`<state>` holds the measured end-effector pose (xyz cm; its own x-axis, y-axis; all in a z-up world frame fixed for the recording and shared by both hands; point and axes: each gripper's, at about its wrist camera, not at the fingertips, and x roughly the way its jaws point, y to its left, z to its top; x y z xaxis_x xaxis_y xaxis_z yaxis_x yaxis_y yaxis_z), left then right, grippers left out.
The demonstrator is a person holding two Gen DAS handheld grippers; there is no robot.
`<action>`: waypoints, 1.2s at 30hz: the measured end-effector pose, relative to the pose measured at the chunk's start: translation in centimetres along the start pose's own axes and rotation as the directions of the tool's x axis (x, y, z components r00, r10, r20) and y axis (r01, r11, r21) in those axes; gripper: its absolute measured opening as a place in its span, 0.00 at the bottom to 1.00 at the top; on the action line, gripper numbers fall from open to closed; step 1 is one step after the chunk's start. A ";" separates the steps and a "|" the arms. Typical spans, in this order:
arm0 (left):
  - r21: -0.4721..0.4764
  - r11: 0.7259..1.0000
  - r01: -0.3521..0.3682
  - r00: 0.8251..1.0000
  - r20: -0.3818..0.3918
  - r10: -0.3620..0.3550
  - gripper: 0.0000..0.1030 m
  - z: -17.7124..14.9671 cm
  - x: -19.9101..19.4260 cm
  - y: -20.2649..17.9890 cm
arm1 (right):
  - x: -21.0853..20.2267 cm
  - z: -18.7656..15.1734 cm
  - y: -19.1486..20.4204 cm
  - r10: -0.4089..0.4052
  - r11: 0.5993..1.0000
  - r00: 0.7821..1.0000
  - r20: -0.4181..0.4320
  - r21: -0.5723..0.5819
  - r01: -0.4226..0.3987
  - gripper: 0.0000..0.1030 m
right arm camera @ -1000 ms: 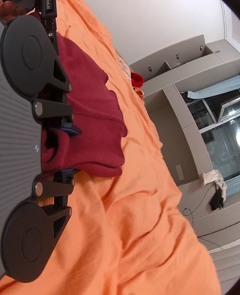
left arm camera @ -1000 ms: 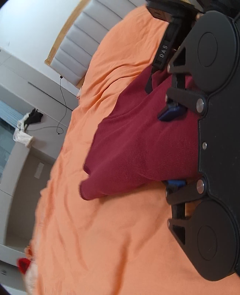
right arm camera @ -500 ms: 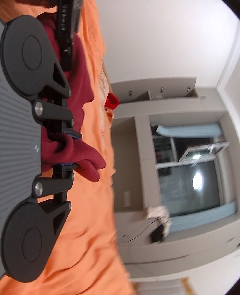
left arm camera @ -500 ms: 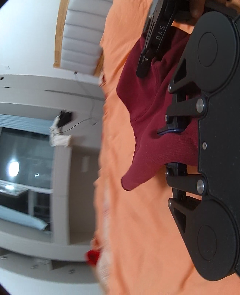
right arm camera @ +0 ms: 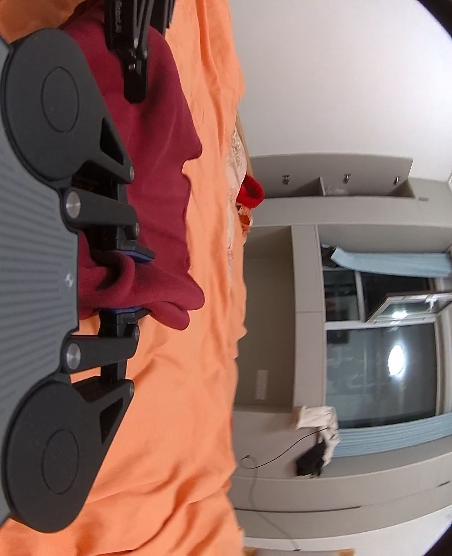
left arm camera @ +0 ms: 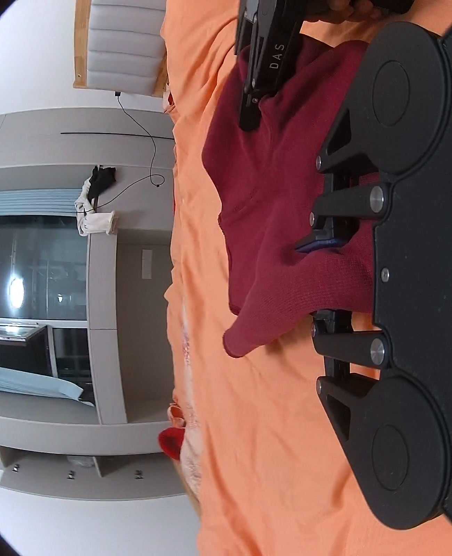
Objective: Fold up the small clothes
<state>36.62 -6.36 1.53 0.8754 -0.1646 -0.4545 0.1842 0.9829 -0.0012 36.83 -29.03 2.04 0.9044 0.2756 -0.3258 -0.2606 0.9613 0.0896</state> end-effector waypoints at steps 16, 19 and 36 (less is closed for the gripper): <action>-0.014 0.991 -0.130 0.990 -0.060 0.129 0.70 -0.7 -0.1 0.0 | 0.4 -1.0 -2.4 -0.021 0.993 0.996 -0.083 0.114 0.030 0.55; -0.041 0.987 -0.153 0.986 -0.071 0.150 0.79 -0.8 -0.2 0.2 | 0.5 -0.9 -2.7 -0.025 0.991 0.996 -0.091 0.130 0.037 0.63; -0.150 0.967 -0.205 0.979 -0.018 0.204 0.99 -0.6 -3.2 0.9 | -3.1 0.6 -1.8 -0.082 0.990 0.996 0.040 0.119 0.077 1.00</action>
<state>33.71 -4.90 2.42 0.8864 0.0412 -0.4610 -0.0679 0.9968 -0.0415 34.71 -31.60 3.44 0.9356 0.1957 -0.2938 -0.1486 0.9732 0.1752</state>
